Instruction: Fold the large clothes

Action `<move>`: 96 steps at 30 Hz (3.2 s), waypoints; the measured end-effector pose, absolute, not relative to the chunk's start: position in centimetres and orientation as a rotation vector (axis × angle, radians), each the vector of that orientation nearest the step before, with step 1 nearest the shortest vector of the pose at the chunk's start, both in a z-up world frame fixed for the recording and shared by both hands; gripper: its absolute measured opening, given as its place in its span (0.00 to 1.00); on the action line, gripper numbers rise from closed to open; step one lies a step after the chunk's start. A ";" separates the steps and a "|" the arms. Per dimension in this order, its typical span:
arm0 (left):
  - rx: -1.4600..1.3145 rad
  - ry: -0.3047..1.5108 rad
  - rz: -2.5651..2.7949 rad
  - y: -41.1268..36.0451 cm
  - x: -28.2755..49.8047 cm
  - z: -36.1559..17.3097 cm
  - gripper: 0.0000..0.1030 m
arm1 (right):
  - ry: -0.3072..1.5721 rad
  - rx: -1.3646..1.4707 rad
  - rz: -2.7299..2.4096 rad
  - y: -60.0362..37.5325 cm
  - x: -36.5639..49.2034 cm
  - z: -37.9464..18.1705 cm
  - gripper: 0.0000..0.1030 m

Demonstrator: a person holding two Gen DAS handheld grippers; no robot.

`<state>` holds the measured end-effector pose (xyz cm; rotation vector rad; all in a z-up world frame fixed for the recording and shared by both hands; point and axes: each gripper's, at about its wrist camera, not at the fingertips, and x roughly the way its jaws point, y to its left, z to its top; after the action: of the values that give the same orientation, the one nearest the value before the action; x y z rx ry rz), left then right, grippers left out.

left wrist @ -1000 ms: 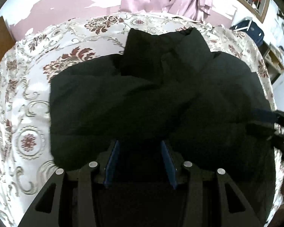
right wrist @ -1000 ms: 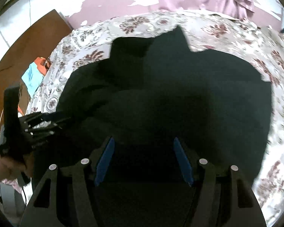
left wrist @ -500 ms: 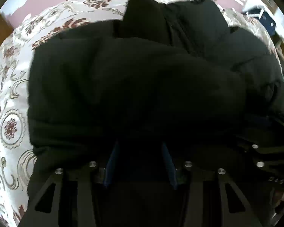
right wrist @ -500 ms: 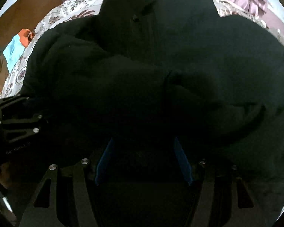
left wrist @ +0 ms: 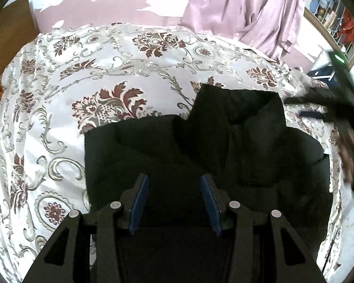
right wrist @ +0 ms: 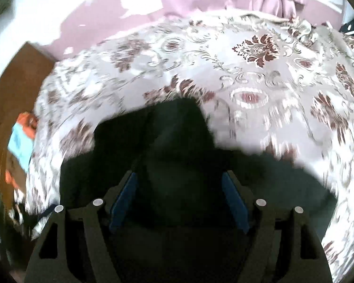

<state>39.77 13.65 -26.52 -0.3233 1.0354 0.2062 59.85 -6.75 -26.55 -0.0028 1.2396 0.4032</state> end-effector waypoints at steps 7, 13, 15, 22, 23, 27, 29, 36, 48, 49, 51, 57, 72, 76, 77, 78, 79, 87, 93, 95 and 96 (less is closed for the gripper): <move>-0.325 1.043 0.193 14.3 41.0 -26.0 0.43 | 1.443 -0.094 0.239 -2.6 67.6 -31.3 0.36; -0.382 1.025 0.176 14.9 45.1 -25.5 0.43 | 1.389 -0.075 0.417 -2.6 64.6 -29.6 0.08; -0.413 1.033 0.161 14.8 46.7 -25.5 0.43 | 1.343 -0.083 0.461 -3.1 62.3 -28.2 0.08; -0.349 1.098 0.193 13.3 50.3 -26.3 0.43 | 1.275 -0.070 0.523 -5.0 58.7 -25.5 0.08; -0.337 1.125 0.203 13.2 50.7 -26.9 0.43 | 1.266 -0.070 0.527 -5.3 58.3 -25.2 0.08; -0.342 1.168 0.216 13.6 51.0 -28.5 0.27 | 1.252 -0.041 0.536 -6.7 57.0 -25.0 0.07; -0.368 1.143 0.221 14.2 50.3 -28.1 0.07 | 1.253 -0.025 0.539 -7.3 56.4 -25.0 0.07; -0.364 0.928 0.099 13.0 42.9 -23.6 0.06 | 1.197 0.052 0.539 -11.1 53.5 -23.6 0.07; -0.068 0.914 0.113 6.1 30.9 -29.4 0.06 | 1.026 -0.054 0.555 -15.6 40.7 -26.9 0.07; -0.030 0.934 0.108 5.6 30.9 -30.4 0.07 | 1.040 -0.054 0.549 -15.9 40.3 -28.6 0.07; 0.026 0.940 0.098 5.1 30.9 -31.2 0.07 | 1.069 -0.095 0.520 -15.9 39.9 -31.5 0.07; 0.004 0.939 0.048 6.0 29.4 -29.1 0.12 | 1.006 -0.227 0.532 -15.1 39.2 -32.4 0.07; -0.195 0.876 0.052 8.5 33.3 -24.8 0.11 | 0.959 -0.352 0.546 -14.6 37.4 -31.6 0.07; -0.130 0.993 0.032 6.4 36.2 -28.9 0.11 | 0.967 -0.368 0.544 -14.1 37.4 -31.5 0.09; -0.097 1.009 0.044 6.0 36.2 -29.8 0.11 | 0.975 -0.363 0.548 -14.1 37.4 -31.4 0.12; -0.065 1.021 0.054 5.6 36.2 -30.5 0.11 | 0.990 -0.351 0.556 -14.3 37.4 -31.2 0.19; -0.049 1.024 0.056 5.3 36.0 -31.0 0.11 | 1.012 -0.341 0.563 -14.6 37.1 -30.7 0.29; -0.089 1.023 0.066 5.4 35.0 -31.9 0.09 | 0.896 -0.071 0.550 -16.1 36.8 -24.6 0.36; -0.073 1.029 0.075 5.1 34.6 -33.1 0.09 | 0.918 -0.082 0.553 -10.8 40.8 -28.9 0.36; -0.092 1.035 0.076 5.1 34.5 -34.0 0.09 | 0.968 -0.166 0.530 -9.7 40.1 -32.4 0.37; -0.095 1.036 0.081 5.0 34.3 -34.5 0.09 | 0.977 -0.183 0.525 -9.7 39.5 -33.8 0.37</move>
<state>34.32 5.03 -34.53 -0.0947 1.0364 0.0813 39.48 -9.65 -33.78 -0.1825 0.9770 0.5249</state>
